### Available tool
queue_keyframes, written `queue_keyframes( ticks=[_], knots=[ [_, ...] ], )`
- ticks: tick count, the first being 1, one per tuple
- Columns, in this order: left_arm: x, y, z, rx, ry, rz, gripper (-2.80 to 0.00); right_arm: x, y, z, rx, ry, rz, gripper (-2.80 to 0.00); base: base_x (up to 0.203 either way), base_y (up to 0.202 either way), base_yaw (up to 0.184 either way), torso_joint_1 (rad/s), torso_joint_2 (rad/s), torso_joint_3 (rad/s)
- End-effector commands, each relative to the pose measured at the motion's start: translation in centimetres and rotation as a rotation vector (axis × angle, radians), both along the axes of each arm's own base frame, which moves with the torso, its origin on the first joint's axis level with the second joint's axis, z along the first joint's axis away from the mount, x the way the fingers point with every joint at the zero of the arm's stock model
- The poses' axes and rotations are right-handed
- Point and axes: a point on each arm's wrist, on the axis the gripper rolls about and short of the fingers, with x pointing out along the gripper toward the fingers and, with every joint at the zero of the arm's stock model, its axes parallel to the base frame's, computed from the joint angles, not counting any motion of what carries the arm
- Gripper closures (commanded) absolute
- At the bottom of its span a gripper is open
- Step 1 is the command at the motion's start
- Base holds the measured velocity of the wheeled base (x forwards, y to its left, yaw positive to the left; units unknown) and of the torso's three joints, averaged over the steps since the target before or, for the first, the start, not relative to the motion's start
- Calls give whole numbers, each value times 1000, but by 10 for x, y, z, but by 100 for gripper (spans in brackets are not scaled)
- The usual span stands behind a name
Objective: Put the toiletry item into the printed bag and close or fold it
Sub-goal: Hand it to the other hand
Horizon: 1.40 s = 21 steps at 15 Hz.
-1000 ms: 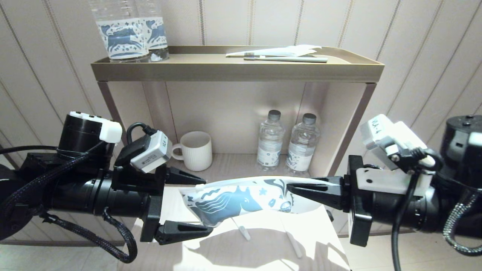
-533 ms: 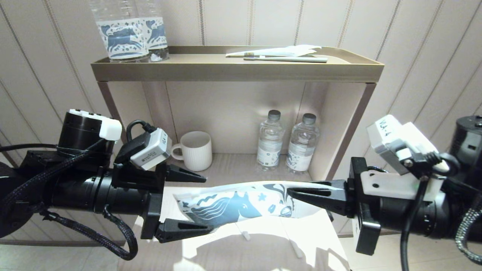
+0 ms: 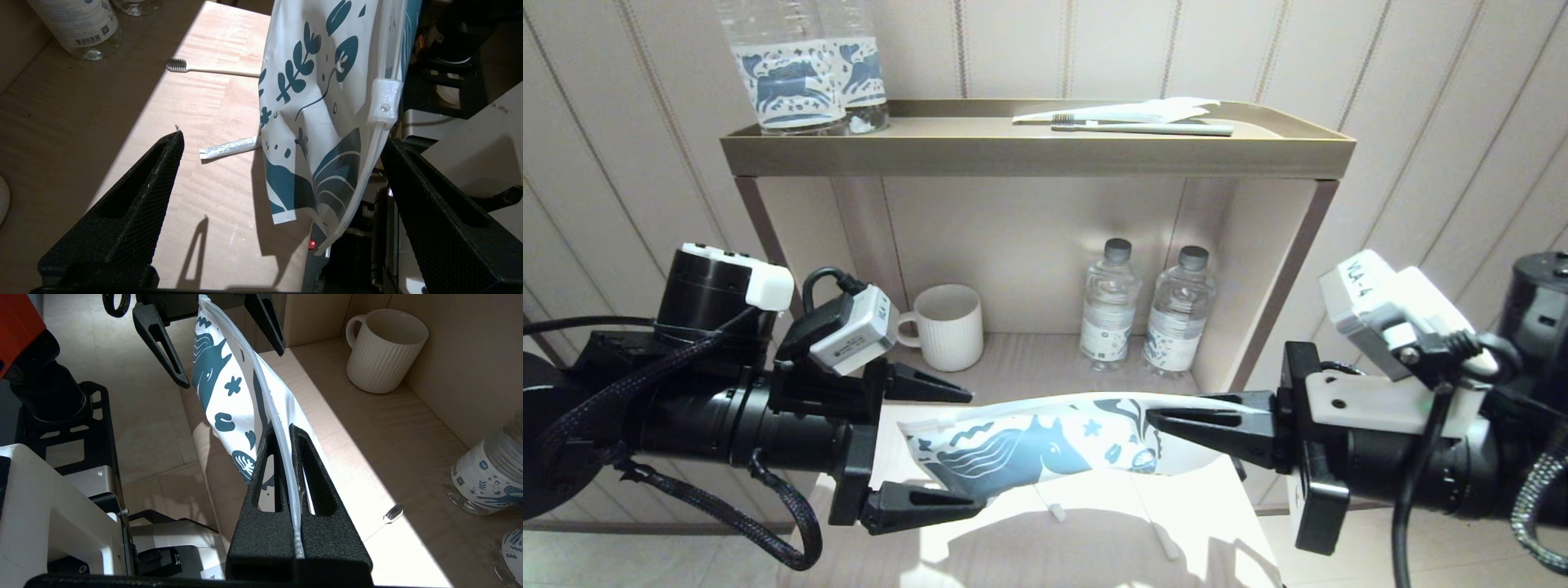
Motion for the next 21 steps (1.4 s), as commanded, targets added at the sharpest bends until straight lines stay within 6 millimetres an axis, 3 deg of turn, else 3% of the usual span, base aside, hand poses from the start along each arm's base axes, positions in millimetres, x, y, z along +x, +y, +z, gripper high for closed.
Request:
queue_keyframes(
  ticks=[1,2,3,17,21],
  knots=[
    [0,0,0,-1,-1,-5,-280,0,0,-1,-1,0,4,0,0,0,0,0,0,0],
    [0,0,0,-2,-2,-5,-280,0,0,-1,-2,1,3,0,0,0,0,0,0,0],
    [0,0,1,-3,-4,-5,0,1,1,-2,-4,4,4,0,0,0,0,0,0,0],
    [-3,0,-8,7,1,-37,0,5,6,-10,-27,33,9,0,0,0,0,0,0,0],
    [-4,0,-5,3,-12,-36,0,5,6,-10,-100,130,1,0,0,0,0,0,0,0]
  ],
)
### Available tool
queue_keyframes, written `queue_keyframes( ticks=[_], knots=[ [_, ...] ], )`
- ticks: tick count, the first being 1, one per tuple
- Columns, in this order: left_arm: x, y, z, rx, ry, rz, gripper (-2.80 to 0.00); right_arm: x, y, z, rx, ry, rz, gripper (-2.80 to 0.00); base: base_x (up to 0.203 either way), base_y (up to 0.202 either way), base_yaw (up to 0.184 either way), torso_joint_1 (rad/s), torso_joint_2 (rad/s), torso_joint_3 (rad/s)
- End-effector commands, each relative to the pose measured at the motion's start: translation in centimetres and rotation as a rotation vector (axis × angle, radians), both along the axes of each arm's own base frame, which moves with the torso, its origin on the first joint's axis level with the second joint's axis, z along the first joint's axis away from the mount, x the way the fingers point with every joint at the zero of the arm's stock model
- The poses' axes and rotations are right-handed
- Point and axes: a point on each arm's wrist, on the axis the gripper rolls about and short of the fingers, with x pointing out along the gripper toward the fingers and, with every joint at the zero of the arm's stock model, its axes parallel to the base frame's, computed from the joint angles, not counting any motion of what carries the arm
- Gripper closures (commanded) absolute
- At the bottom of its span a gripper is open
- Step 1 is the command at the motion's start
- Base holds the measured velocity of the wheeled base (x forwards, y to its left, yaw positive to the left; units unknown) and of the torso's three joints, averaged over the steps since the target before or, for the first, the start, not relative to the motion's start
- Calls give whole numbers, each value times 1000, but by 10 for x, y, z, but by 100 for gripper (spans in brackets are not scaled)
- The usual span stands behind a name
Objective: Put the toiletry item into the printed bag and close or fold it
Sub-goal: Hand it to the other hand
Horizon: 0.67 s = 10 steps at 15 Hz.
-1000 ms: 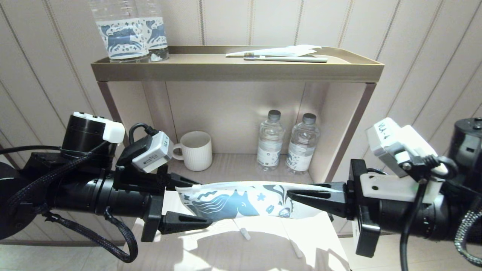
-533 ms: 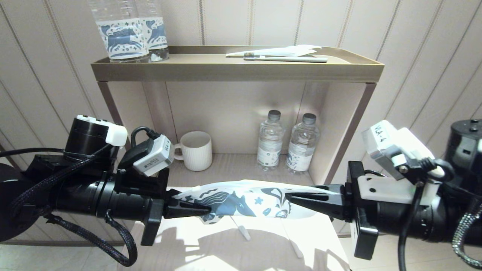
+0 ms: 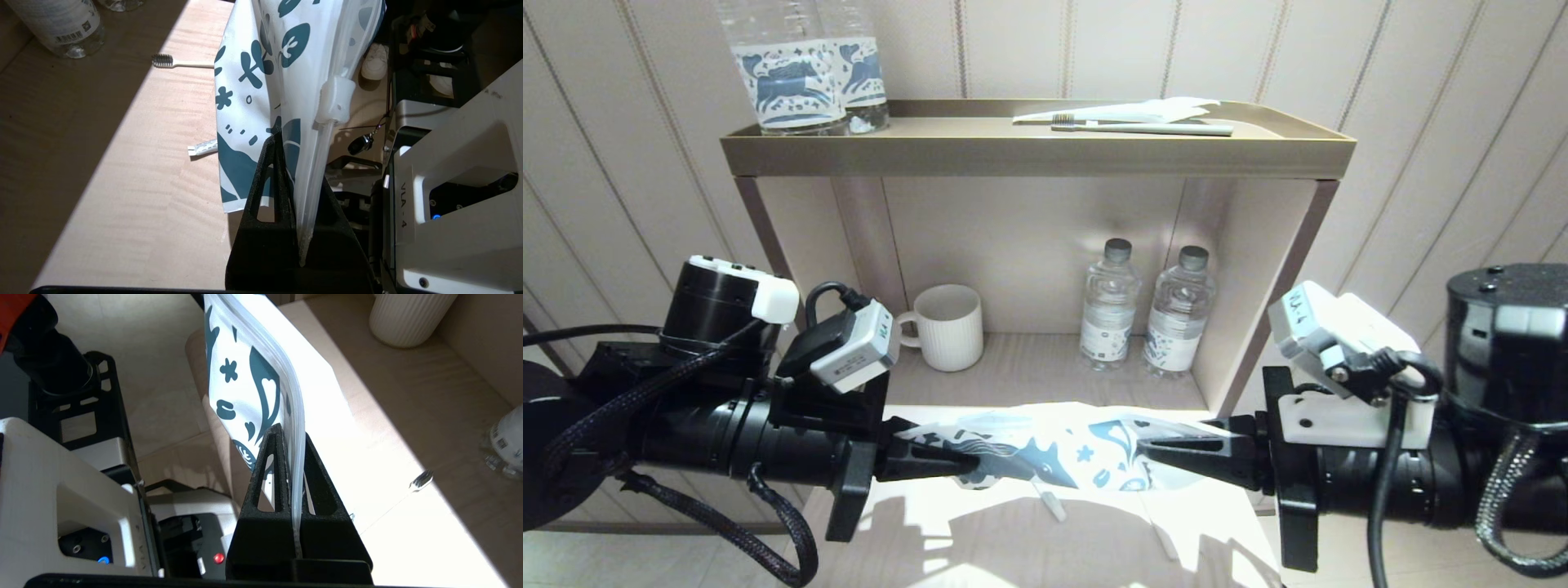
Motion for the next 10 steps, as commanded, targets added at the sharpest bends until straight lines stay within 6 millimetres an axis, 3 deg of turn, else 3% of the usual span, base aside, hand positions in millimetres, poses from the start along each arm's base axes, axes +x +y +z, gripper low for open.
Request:
queue_keyframes(
  ticks=[1,2,3,10],
  knots=[
    [-1,1,2,-6,-9,-3,0,0,0,2,-21,16,0,0,0,0,0,0,0,0],
    [-1,1,2,-7,-12,-5,0,0,-1,1,-27,11,-18,0,0,0,0,0,0,0],
    [-2,1,2,-5,-12,-4,0,0,-1,1,-32,4,-33,-280,0,0,0,0,0,0],
    [11,9,0,5,-13,57,0,2,-9,10,-16,-27,-67,-280,0,0,0,0,0,0]
  ],
)
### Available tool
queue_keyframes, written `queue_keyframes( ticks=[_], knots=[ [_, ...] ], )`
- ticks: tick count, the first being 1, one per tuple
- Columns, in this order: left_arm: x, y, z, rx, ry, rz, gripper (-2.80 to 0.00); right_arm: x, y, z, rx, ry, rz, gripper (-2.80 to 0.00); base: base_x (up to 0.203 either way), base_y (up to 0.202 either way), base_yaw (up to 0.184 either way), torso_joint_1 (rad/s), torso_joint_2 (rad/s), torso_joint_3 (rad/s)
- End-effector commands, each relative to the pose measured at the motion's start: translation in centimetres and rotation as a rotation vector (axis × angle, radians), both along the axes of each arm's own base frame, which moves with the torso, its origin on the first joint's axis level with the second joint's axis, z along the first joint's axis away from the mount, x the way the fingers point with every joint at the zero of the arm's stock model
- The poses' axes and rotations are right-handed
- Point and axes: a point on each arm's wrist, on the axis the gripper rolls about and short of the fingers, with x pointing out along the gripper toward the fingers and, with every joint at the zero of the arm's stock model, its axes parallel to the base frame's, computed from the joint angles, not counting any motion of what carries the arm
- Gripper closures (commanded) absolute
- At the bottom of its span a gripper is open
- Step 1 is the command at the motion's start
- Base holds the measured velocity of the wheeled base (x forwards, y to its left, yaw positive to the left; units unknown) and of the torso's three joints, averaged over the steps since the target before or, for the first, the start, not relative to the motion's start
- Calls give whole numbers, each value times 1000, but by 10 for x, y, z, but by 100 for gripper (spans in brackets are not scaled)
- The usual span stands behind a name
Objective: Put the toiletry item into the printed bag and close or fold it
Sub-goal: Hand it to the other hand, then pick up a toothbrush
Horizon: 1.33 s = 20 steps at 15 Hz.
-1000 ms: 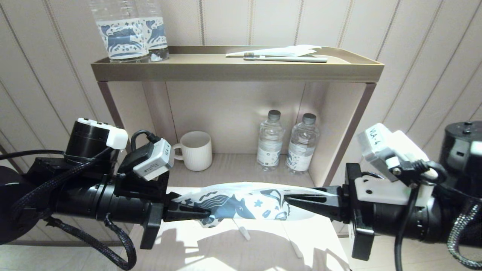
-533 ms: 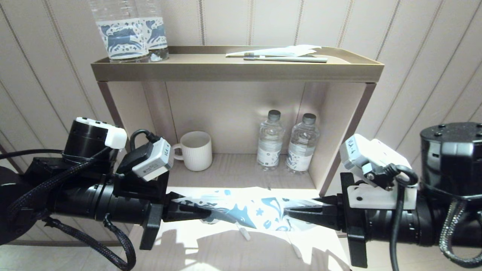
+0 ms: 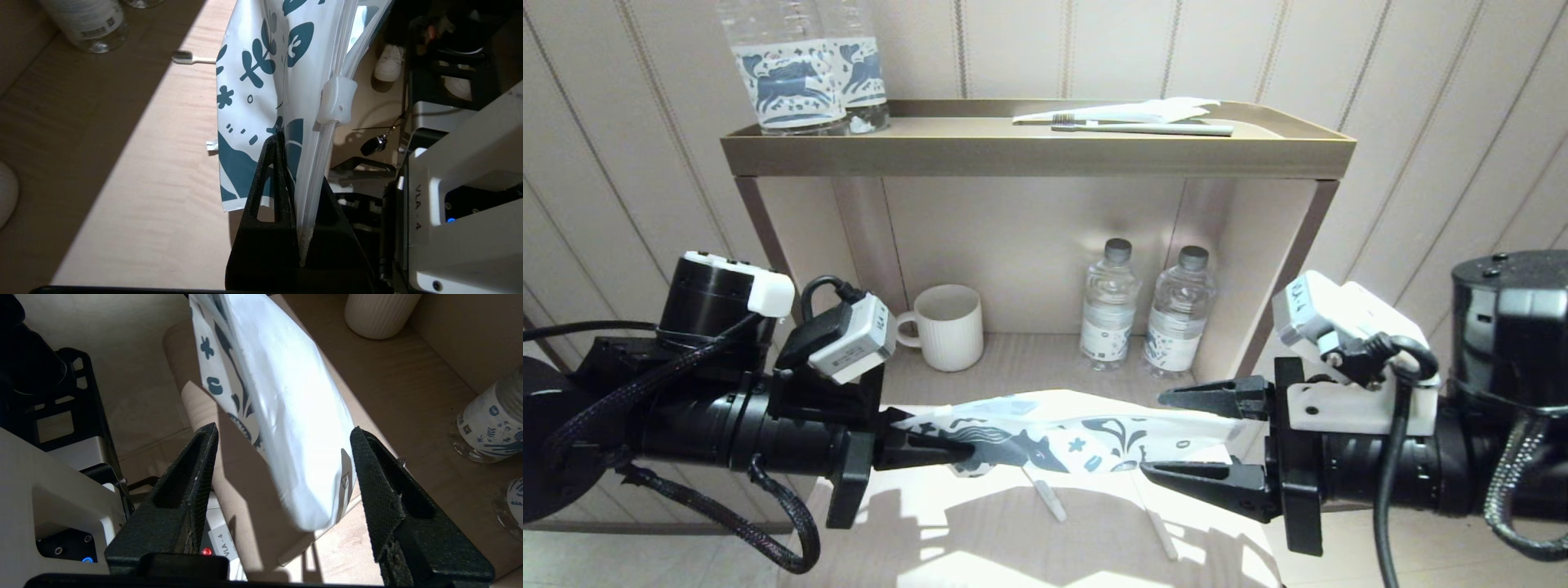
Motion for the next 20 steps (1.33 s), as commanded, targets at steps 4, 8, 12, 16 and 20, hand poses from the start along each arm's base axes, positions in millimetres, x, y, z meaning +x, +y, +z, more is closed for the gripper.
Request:
queue_keyframes(
  ticks=[4,8,12,16,20],
  knots=[
    [14,11,3,-5,-12,60,0,13,-18,7,13,-20,-97,-280,0,0,0,0,0,0],
    [19,18,6,7,-30,114,0,13,-23,8,-23,17,-116,0,0,0,0,0,0,0],
    [21,18,6,18,-40,136,0,11,-25,6,-102,69,-107,0,0,0,0,0,0,0],
    [22,18,9,21,-44,154,0,14,-23,7,-209,151,-198,0,0,0,0,0,0,0],
    [22,18,12,41,-64,200,0,28,-4,-15,-345,238,-256,-280,0,0,0,0,0,0]
  ],
)
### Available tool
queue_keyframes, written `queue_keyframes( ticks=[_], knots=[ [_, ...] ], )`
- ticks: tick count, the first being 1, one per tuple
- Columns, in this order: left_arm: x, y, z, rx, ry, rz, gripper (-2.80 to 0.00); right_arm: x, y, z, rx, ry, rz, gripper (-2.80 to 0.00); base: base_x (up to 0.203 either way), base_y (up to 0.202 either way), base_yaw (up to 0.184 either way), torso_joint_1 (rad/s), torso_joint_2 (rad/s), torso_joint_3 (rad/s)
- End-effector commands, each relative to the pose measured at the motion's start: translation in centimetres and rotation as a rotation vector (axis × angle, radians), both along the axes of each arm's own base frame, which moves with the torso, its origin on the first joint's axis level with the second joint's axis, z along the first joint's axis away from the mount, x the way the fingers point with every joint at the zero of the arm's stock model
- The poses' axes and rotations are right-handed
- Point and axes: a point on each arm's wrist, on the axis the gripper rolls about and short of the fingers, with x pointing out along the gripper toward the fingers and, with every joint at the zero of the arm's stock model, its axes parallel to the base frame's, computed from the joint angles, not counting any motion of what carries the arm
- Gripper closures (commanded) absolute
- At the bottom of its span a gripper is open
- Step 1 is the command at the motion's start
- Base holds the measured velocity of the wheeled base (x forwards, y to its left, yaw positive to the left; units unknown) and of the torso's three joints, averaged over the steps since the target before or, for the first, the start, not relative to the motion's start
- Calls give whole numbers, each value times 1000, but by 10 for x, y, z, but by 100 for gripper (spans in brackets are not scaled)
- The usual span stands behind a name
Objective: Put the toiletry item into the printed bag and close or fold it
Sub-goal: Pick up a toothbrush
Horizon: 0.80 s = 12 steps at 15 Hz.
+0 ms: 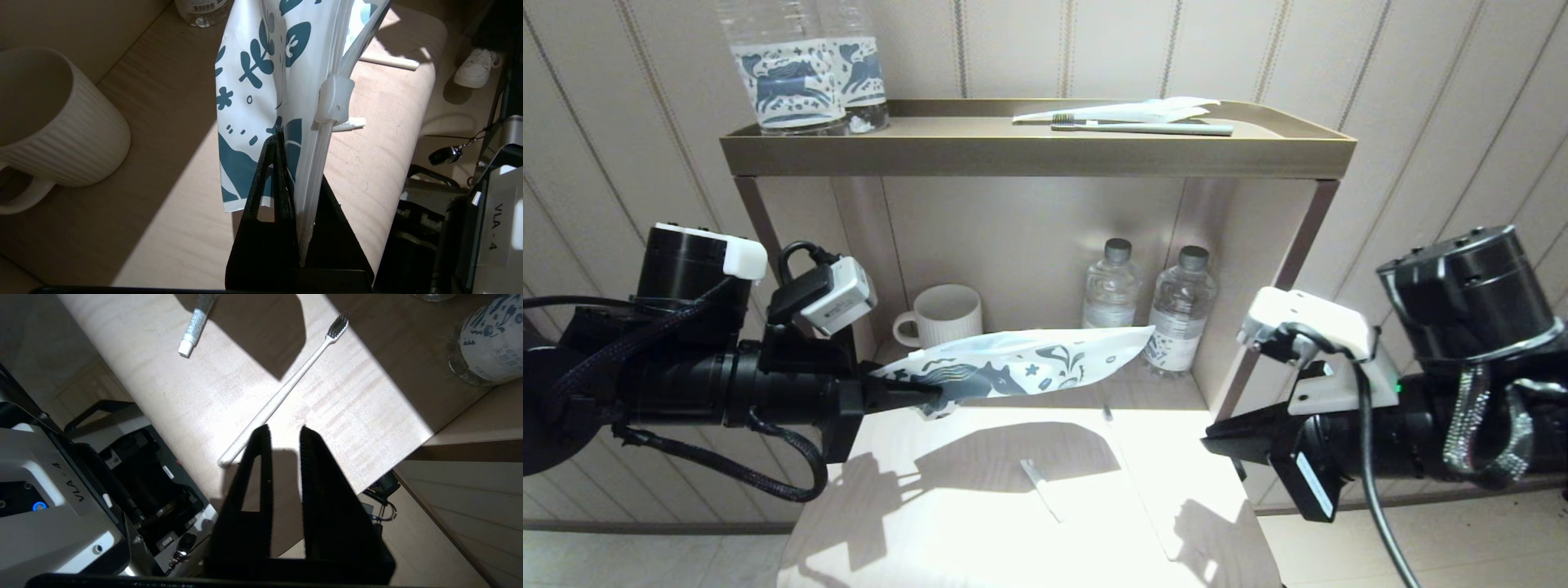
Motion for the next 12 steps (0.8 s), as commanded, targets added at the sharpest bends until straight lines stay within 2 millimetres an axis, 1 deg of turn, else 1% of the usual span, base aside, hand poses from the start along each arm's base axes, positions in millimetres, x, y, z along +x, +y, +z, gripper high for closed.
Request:
queue_keyframes(
  ticks=[1,4,8,12],
  knots=[
    [-1,0,4,-8,-11,-2,0,9,16,-18,-61,55,12,-280,0,0,0,0,0,0],
    [-2,1,6,-12,-15,2,0,12,30,-28,-72,105,0,-280,0,0,0,0,0,0],
    [-3,1,7,-14,-18,3,0,23,38,-48,-155,141,-44,-280,0,0,0,0,0,0],
    [-2,1,6,-11,-15,1,0,23,43,-58,-182,164,-31,-280,0,0,0,0,0,0]
  ],
)
